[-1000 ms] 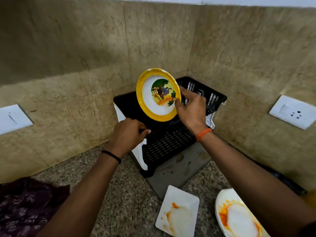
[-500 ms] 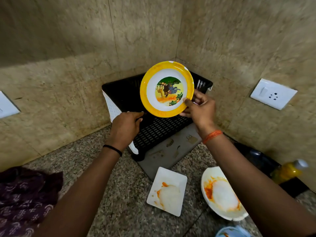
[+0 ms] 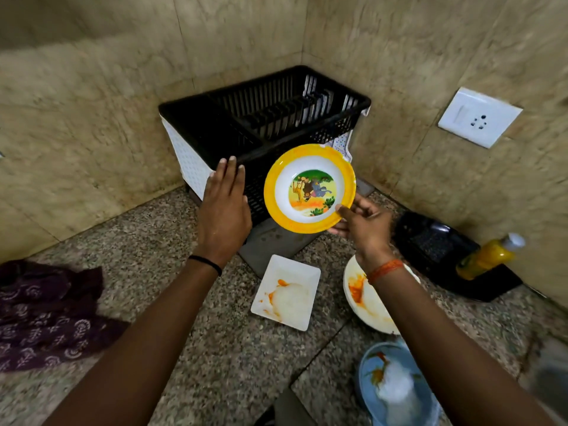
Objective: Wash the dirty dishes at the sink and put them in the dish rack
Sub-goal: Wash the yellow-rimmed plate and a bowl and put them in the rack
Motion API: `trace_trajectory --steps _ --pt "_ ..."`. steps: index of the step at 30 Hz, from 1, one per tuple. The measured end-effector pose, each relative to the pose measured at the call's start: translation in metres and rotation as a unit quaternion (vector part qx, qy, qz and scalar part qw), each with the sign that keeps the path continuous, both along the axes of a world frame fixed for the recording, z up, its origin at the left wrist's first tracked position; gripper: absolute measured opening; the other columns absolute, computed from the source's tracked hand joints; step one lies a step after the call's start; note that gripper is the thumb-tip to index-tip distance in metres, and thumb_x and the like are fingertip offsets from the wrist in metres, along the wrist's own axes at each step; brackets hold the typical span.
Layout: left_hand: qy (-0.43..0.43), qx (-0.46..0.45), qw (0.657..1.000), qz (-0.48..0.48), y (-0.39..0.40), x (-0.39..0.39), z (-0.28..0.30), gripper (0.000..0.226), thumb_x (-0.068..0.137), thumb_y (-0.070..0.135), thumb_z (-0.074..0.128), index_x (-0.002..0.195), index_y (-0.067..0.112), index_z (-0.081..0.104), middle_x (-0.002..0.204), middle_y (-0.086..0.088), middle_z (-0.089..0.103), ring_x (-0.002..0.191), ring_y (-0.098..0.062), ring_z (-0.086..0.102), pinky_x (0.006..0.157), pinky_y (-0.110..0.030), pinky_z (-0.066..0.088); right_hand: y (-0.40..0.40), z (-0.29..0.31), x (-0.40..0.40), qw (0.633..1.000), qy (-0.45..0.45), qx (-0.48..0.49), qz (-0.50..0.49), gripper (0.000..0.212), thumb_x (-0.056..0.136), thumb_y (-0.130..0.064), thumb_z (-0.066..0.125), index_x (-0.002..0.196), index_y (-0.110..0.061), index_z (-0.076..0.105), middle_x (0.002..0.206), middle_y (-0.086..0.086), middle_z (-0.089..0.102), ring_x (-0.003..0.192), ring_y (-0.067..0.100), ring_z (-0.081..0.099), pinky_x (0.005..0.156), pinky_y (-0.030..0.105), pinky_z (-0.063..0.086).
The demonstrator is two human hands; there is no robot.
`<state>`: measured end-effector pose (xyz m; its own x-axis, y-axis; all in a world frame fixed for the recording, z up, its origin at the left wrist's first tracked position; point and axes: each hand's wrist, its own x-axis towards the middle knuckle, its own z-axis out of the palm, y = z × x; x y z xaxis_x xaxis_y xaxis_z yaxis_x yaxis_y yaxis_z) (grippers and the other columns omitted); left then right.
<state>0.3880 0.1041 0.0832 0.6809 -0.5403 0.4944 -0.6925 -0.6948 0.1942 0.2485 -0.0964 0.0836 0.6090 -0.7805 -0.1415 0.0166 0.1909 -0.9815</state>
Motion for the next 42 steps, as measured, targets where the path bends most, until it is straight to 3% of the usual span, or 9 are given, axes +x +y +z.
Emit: trace_trajectory --steps 7,14,21,23,26,27,29,38,42 --pt "0.003 -0.020 1.000 -0.007 0.006 -0.004 -0.008 0.058 0.095 0.013 0.046 0.149 0.005 0.028 0.161 -0.011 0.014 0.150 -0.024 0.008 0.121 -0.043 0.015 0.014 -0.026 0.023 0.999 0.041 0.031 -0.004 0.030 0.087 0.002 0.065 0.116 -0.005 0.064 0.101 0.016 0.070 0.049 0.012 0.067 0.045 0.029 0.057" --pt "-0.005 -0.066 0.998 -0.019 0.007 0.008 0.000 0.045 0.091 0.009 0.044 0.135 0.004 0.050 0.151 -0.010 0.039 0.142 -0.025 0.031 0.113 -0.045 0.033 0.021 -0.039 0.096 0.990 0.097 0.098 0.027 0.020 0.088 0.003 0.062 0.106 -0.006 0.062 0.097 0.023 0.067 0.038 0.013 0.062 0.038 0.028 0.054" --pt "-0.036 -0.068 0.996 -0.039 0.008 0.011 -0.003 0.034 0.084 0.001 0.050 0.116 0.001 0.060 0.148 -0.015 0.043 0.140 -0.027 0.035 0.113 -0.041 0.033 0.031 -0.047 0.152 0.984 0.109 0.134 0.051 0.023 0.087 0.005 0.062 0.109 -0.002 0.062 0.097 0.022 0.066 0.038 0.017 0.062 0.039 0.029 0.054" --pt "-0.036 -0.072 0.996 -0.035 0.006 0.011 -0.003 0.030 0.084 -0.001 0.052 0.113 0.001 0.061 0.147 -0.015 0.044 0.139 -0.027 0.035 0.115 -0.040 0.032 0.031 -0.048 0.164 0.989 0.106 0.098 0.044 0.018 0.085 0.001 0.065 0.101 -0.008 0.067 0.091 0.015 0.068 0.052 0.021 0.064 0.043 0.031 0.057" --pt "-0.035 -0.078 0.996 -0.031 0.003 0.013 -0.003 0.028 0.085 0.000 0.051 0.110 0.000 0.062 0.146 -0.015 0.045 0.138 -0.027 0.036 0.113 -0.040 0.033 0.020 -0.075 0.191 0.989 0.144 -0.040 0.016 0.018 0.072 -0.021 0.075 0.088 -0.028 0.075 0.089 0.007 0.075 0.076 0.024 0.069 0.067 0.044 0.060" --pt "-0.033 -0.079 0.996 -0.030 0.002 0.014 -0.003 0.027 0.085 0.000 0.050 0.109 0.000 0.063 0.145 -0.015 0.046 0.138 -0.027 0.036 0.113 -0.040 0.034 0.017 -0.084 0.197 0.982 0.162 -0.094 0.008 0.017 0.072 -0.026 0.074 0.089 -0.029 0.076 0.089 0.007 0.075 0.080 0.024 0.070 0.073 0.039 0.058" --pt "-0.028 -0.082 0.996 -0.030 0.001 0.015 -0.004 0.027 0.086 0.002 0.049 0.109 -0.001 0.063 0.145 -0.015 0.047 0.137 -0.027 0.037 0.112 -0.040 0.034 0.024 -0.072 0.195 0.966 0.192 -0.171 0.003 0.017 0.082 -0.030 0.068 0.092 -0.018 0.077 0.091 0.013 0.074 0.086 0.030 0.068 0.070 0.030 0.052" --pt "-0.054 -0.075 0.996 -0.019 -0.004 0.022 -0.001 0.025 0.087 0.008 0.052 0.106 -0.001 0.067 0.134 -0.018 0.056 0.124 -0.031 0.046 0.108 -0.037 0.035 0.023 -0.054 0.208 0.881 0.294 -0.365 0.065 0.023 0.091 -0.025 0.059 0.093 -0.004 0.067 0.101 0.019 0.068 0.096 0.036 0.064 0.073 0.037 0.050" --pt "-0.069 -0.081 0.994 -0.008 -0.006 0.023 0.000 0.019 0.086 0.008 0.057 0.098 -0.001 0.069 0.128 -0.018 0.060 0.117 -0.031 0.049 0.103 -0.035 0.037 0.024 -0.069 0.208 0.900 0.214 -0.375 0.058 0.020 0.089 -0.021 0.062 0.084 -0.002 0.065 0.107 0.018 0.061 0.091 0.036 0.062 0.067 0.033 0.044"
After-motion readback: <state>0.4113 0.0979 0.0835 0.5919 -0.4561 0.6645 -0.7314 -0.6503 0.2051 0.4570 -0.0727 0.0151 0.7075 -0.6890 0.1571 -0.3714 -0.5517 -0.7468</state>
